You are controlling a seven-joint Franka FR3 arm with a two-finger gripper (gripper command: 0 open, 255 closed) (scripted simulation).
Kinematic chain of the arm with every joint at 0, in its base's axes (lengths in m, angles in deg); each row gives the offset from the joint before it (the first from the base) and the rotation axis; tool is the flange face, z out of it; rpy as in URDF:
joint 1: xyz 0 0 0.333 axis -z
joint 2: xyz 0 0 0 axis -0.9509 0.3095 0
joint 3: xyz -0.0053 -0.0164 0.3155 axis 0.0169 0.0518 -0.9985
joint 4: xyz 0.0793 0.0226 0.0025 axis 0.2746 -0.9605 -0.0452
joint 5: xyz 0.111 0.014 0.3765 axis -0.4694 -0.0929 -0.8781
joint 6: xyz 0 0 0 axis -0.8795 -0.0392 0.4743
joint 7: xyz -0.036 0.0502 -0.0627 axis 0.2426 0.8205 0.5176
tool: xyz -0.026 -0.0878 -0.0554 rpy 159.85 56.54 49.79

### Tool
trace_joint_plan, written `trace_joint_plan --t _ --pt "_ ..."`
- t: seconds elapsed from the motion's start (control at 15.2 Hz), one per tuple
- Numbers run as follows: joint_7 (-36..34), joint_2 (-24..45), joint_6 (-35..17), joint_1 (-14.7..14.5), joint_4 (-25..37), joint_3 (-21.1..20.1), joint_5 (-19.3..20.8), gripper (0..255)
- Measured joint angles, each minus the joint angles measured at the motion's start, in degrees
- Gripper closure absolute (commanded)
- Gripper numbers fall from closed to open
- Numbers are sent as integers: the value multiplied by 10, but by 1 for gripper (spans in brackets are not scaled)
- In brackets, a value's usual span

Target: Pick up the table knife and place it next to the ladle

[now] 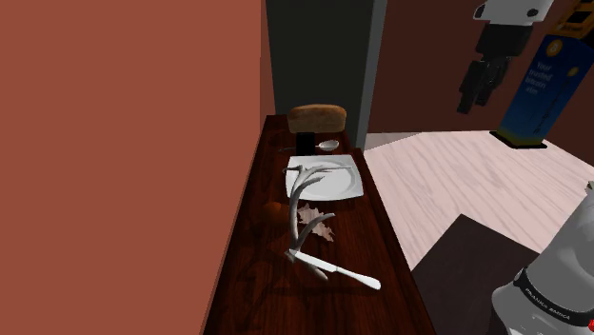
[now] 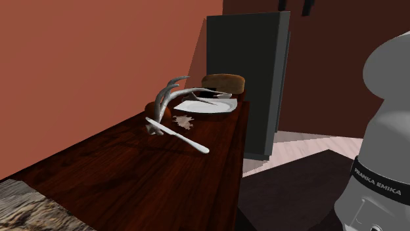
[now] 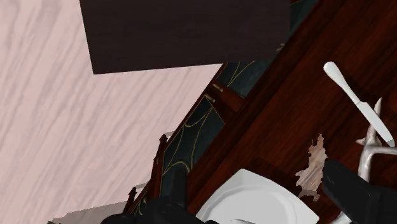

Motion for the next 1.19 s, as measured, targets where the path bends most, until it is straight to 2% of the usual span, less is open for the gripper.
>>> trace_joint_plan --t 0.2,0.46,0.79,1.19 --pt "4 0 -19 -8 -17 -7 -6 0" --pt "18 15 -81 -34 -56 -28 -21 0" --pt "39 37 -168 -70 -109 -57 -42 0" --pt "57 100 -283 -116 -146 -100 -68 0"
